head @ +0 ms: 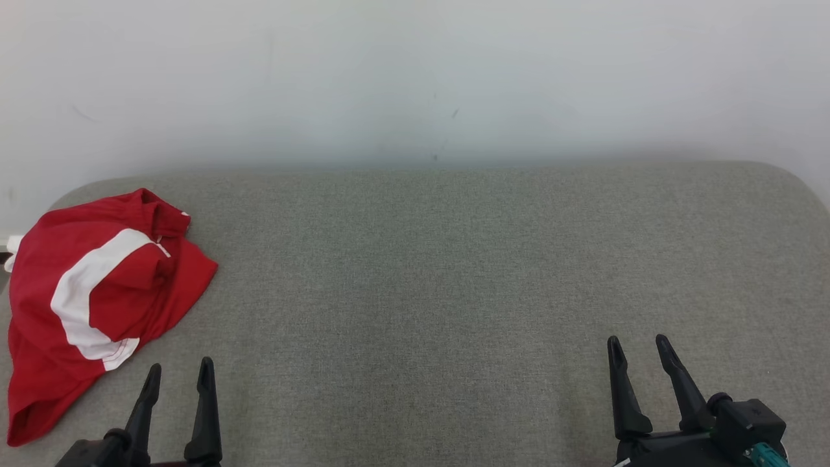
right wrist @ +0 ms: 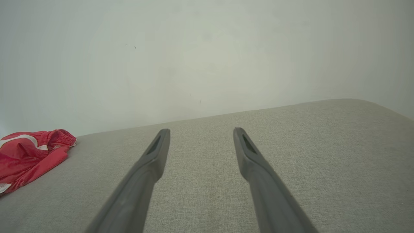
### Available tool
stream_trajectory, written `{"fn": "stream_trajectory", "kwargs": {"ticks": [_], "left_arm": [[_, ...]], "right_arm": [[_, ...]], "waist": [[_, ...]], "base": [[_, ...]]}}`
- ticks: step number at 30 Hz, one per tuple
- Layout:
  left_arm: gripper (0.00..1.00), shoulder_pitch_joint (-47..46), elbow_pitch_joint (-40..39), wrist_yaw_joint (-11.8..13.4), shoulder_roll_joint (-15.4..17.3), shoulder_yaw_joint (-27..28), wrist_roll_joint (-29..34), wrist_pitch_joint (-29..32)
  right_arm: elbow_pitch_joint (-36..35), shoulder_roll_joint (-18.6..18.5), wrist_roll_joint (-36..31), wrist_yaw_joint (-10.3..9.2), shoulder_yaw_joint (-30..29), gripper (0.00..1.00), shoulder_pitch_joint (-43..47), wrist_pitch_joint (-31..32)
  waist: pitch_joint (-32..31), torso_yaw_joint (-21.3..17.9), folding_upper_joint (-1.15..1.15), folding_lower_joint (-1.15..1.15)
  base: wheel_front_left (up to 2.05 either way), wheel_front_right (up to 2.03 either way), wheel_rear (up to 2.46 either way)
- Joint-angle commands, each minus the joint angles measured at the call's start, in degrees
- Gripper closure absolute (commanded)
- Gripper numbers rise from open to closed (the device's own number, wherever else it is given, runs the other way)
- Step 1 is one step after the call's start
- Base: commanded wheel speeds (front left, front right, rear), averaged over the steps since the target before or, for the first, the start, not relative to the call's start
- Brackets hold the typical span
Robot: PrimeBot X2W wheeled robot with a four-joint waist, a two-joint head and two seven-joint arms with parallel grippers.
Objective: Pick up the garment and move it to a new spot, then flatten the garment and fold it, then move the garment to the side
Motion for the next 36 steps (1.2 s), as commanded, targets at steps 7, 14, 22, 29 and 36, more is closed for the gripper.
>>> {"fn": "stream_trajectory", "kwargs": {"ticks": [7,14,22,29,36], "left_arm": [[0.0,0.9,0.5,-0.1,0.8,0.2,1.8,-1.2],[0.0,1.3,0.9,-0.1,1.2,0.1,3.2,-1.9],[0.0,1.4,0.8,-0.1,1.5,0.0,5.6,-2.8],[0.0,1.7,0.6,-0.1,1.7,-0.2,7.0,-3.2],[0.0,1.6,0.6,-0.1,1.8,-0.3,7.0,-3.2]], "right_arm": [[-0.7,-0.2,-2.4,-0.1,-0.4,0.0,0.8,-1.2],[-0.6,-0.2,-3.4,-0.11,-0.7,0.0,1.1,-1.8],[-0.3,-0.2,-5.4,-0.11,-0.6,0.0,1.4,-2.7],[-0.1,-0.2,-7.0,-0.12,-0.2,0.0,1.5,-3.2],[0.1,-0.2,-7.1,-0.12,-0.1,0.0,1.4,-3.1]], "waist": [[-0.3,0.1,0.0,0.0],[-0.3,0.2,0.0,0.0],[-0.3,0.3,0.0,0.0],[-0.3,0.3,0.0,0.0],[-0.1,0.5,0.0,0.0]], "base": [[0.0,0.0,0.0],[0.0,0.0,0.0],[0.0,0.0,0.0],[0.0,0.0,0.0],[0.0,0.0,0.0]]}}
